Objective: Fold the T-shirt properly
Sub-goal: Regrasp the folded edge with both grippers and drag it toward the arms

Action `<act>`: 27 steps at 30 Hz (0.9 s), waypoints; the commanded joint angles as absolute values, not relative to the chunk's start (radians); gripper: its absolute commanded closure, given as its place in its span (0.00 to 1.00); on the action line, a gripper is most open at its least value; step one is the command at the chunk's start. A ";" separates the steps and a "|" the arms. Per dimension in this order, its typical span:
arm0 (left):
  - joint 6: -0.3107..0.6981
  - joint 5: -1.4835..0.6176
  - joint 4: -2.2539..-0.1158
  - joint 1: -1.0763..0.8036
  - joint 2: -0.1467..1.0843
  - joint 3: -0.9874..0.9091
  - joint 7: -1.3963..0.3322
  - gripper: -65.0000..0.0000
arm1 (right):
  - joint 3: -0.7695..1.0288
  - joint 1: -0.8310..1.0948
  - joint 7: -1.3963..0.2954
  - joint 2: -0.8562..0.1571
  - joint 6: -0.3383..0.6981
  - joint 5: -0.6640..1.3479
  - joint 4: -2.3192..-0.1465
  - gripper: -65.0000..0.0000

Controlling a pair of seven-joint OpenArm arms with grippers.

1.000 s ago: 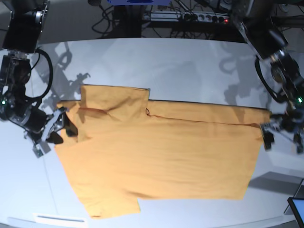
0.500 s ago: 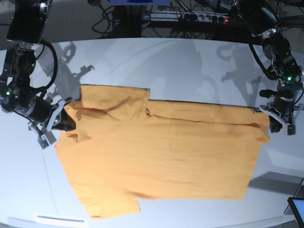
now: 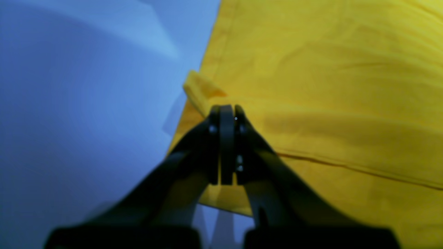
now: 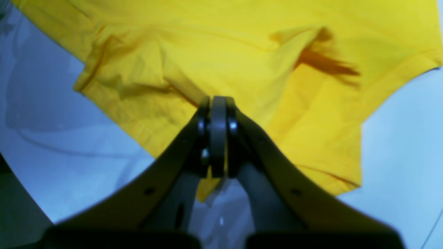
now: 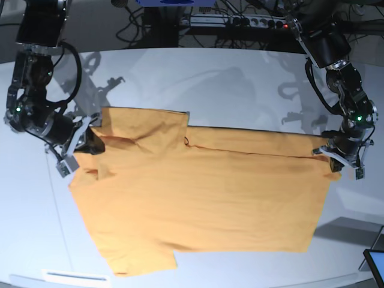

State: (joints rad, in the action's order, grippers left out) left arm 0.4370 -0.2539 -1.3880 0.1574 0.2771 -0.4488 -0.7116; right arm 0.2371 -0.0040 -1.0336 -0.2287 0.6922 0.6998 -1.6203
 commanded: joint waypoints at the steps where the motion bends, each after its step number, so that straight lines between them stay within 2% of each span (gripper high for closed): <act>1: 0.435 -0.265 -1.395 0.177 0.297 -0.450 -0.685 1.00 | 0.242 -0.016 -1.010 -0.242 0.698 0.719 -1.639 1.00; 12: 0.435 -0.263 -1.230 0.272 0.354 -0.427 -0.685 1.00 | 0.236 0.022 -1.009 -0.240 0.698 0.720 -1.647 1.00; 17: 0.435 -0.263 -1.207 0.275 0.371 -0.343 -0.684 1.00 | 0.157 0.044 -1.001 -0.242 0.698 0.717 -1.702 1.00; 22: 0.433 -0.265 -1.132 0.274 0.369 -0.341 -0.677 1.00 | 0.110 0.044 -1.001 -0.242 0.698 0.720 -1.722 1.00; 27: 0.432 -0.265 -0.966 0.242 0.409 -0.341 -0.510 1.00 | 0.099 0.050 -1.001 -0.242 0.698 0.719 -1.722 1.00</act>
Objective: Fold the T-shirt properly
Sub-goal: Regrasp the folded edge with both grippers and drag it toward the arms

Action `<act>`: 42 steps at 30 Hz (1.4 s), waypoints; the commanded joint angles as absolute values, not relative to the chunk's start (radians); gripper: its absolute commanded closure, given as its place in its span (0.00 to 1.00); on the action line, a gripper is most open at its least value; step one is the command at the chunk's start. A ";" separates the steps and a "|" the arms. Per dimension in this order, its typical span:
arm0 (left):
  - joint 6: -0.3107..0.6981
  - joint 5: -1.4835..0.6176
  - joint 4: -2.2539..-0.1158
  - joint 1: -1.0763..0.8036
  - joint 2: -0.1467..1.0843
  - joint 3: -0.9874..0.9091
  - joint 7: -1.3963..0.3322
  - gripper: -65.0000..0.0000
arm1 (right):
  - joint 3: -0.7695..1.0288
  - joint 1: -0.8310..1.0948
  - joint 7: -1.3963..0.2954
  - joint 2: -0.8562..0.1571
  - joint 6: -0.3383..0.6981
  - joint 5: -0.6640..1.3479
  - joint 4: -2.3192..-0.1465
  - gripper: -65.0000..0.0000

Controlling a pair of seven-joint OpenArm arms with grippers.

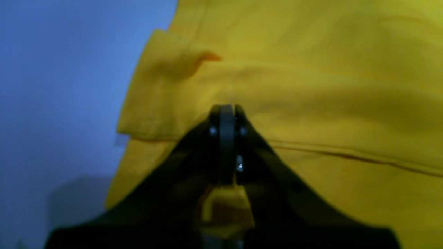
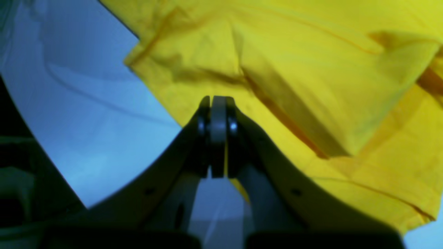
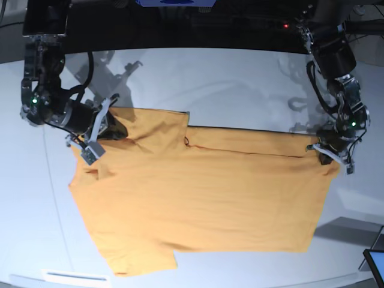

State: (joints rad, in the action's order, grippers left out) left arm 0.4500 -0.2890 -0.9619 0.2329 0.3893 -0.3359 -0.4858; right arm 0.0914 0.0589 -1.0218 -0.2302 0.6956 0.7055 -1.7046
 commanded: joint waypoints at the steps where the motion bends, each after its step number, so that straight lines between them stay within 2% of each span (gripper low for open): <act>1: 0.432 -0.265 -0.931 0.237 0.417 -0.341 -0.484 1.00 | 0.101 0.054 -1.000 -0.242 0.698 0.717 -1.722 1.00; 8: 0.432 -0.274 -0.914 0.229 0.429 -0.341 -0.437 1.00 | 0.101 0.051 -1.000 -0.242 0.698 0.717 -1.722 1.00; 13: 0.432 -0.275 -1.076 0.176 0.424 -0.341 -0.440 1.00 | 0.097 0.050 -1.000 -0.242 0.698 0.720 -1.722 1.00; 16: 0.432 -0.275 -1.176 0.163 0.406 -0.343 -0.501 1.00 | 0.096 0.035 -1.000 -0.242 0.698 0.720 -1.722 1.00; 23: 0.432 -0.266 -1.290 0.168 0.381 -0.423 -0.573 1.00 | 0.027 -0.033 -1.000 -0.242 0.698 0.716 -1.721 1.00; 27: 0.432 -0.265 -1.277 0.173 0.384 -0.423 -0.573 1.00 | -0.027 -0.082 -0.974 -0.242 0.698 0.714 -1.689 1.00; 33: 0.432 -0.265 -1.214 0.170 0.390 -0.423 -0.565 1.00 | -0.073 -0.133 -0.901 -0.249 0.698 0.714 -1.523 1.00; 42: 0.432 -0.263 -1.162 0.176 0.390 -0.423 -0.565 1.00 | -0.074 -0.154 -0.808 -0.271 0.698 0.714 -1.314 1.00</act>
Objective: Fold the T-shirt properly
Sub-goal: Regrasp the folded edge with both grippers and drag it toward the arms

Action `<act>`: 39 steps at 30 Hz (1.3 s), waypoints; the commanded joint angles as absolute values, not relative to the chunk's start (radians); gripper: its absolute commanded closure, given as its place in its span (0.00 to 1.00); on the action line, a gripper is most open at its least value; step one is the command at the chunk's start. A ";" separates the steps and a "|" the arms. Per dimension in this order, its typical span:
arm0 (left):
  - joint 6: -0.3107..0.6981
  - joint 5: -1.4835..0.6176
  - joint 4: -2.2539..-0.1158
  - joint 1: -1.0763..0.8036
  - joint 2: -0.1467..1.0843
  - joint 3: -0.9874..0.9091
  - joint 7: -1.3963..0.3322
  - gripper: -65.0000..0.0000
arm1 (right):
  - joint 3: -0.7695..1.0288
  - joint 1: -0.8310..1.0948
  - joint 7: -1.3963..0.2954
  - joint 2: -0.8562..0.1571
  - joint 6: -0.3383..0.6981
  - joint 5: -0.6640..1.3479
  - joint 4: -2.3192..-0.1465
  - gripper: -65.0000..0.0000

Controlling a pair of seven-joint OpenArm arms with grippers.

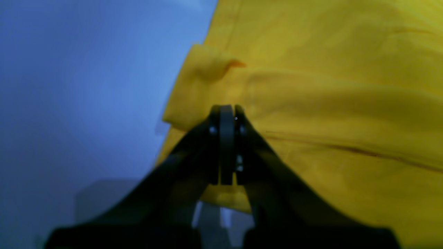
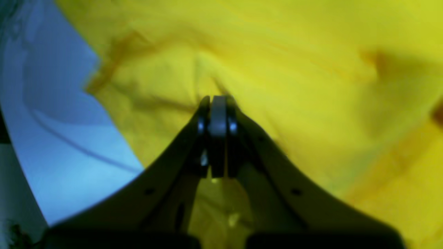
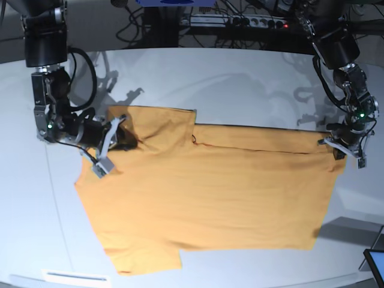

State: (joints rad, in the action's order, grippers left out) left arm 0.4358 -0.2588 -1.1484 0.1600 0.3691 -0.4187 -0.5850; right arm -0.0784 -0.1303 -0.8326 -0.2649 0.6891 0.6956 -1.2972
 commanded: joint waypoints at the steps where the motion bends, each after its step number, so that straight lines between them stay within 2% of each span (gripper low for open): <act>1: 0.432 -0.263 -1.152 0.177 0.390 -0.423 -0.565 1.00 | -0.074 -0.154 -0.802 -0.271 0.698 0.714 -1.294 1.00; 4: 0.432 -0.251 -1.125 0.186 0.392 -0.423 -0.564 1.00 | -0.074 -0.154 -0.789 -0.283 0.698 0.714 -1.254 1.00; 8: 0.432 -0.124 -1.086 0.199 0.374 -0.421 -0.558 1.00 | -0.074 -0.153 -0.788 -0.291 0.698 0.714 -1.221 1.00; 13: 0.432 -0.015 -1.069 0.174 0.332 -0.421 -0.469 1.00 | -0.073 -0.130 -0.788 -0.291 0.698 0.714 -1.216 1.00; 28: 0.432 -0.012 -1.081 0.051 0.305 -0.421 -0.466 1.00 | -0.067 -0.058 -0.788 -0.344 0.698 0.717 -1.225 1.00; 39: 0.432 -0.007 -1.268 -0.067 0.268 -0.423 -0.470 1.00 | -0.065 -0.005 -0.791 -0.349 0.698 0.717 -1.313 1.00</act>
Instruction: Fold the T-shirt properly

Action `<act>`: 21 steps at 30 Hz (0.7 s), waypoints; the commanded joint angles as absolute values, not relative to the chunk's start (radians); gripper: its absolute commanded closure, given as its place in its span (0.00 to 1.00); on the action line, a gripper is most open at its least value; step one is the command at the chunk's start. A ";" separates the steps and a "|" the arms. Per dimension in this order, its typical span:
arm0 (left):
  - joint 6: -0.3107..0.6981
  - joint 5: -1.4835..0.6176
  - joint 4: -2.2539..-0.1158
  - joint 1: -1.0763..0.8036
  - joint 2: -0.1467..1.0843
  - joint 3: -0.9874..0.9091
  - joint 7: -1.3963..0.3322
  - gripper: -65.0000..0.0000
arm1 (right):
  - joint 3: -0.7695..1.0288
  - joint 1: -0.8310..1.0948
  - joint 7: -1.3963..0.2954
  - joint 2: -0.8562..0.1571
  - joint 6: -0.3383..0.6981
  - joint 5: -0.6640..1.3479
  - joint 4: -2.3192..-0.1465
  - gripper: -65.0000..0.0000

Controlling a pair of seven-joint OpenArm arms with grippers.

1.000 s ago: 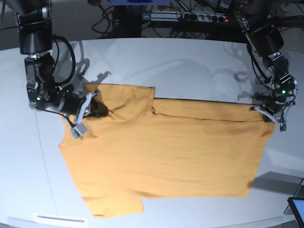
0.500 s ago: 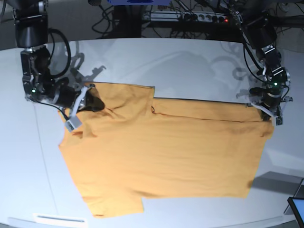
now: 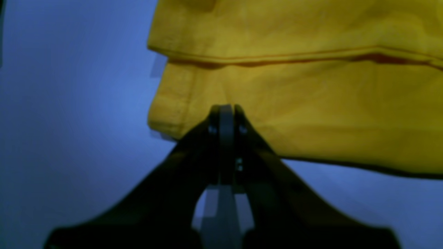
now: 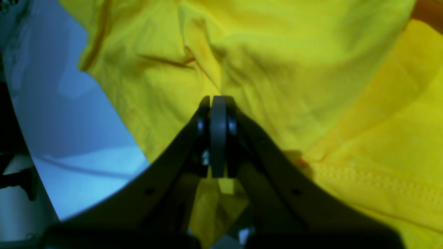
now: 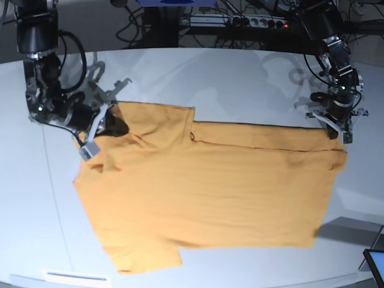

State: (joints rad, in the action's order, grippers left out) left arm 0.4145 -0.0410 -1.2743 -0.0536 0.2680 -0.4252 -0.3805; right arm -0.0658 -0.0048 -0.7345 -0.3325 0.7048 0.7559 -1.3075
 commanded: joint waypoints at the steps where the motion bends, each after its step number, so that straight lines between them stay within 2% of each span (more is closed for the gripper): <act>1: 0.432 -0.012 -1.268 -0.073 0.268 -0.423 -0.470 1.00 | -0.064 0.002 -0.794 -0.349 0.698 0.717 -1.323 1.00; 11: 0.432 -0.013 -1.291 -0.133 0.263 -0.432 -0.470 1.00 | 0.019 0.088 -0.794 -0.351 0.698 0.716 -1.351 1.00; 21: 0.432 -0.013 -1.515 -0.197 0.228 -0.432 -0.513 1.00 | 0.028 0.150 -0.814 -0.371 0.698 0.722 -1.501 1.00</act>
State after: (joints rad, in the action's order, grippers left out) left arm 0.4252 -0.0181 -1.5013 -0.1944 0.2184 -0.4294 -0.5068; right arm 0.0257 0.1509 -0.8059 -0.3599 0.6926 0.7280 -1.4906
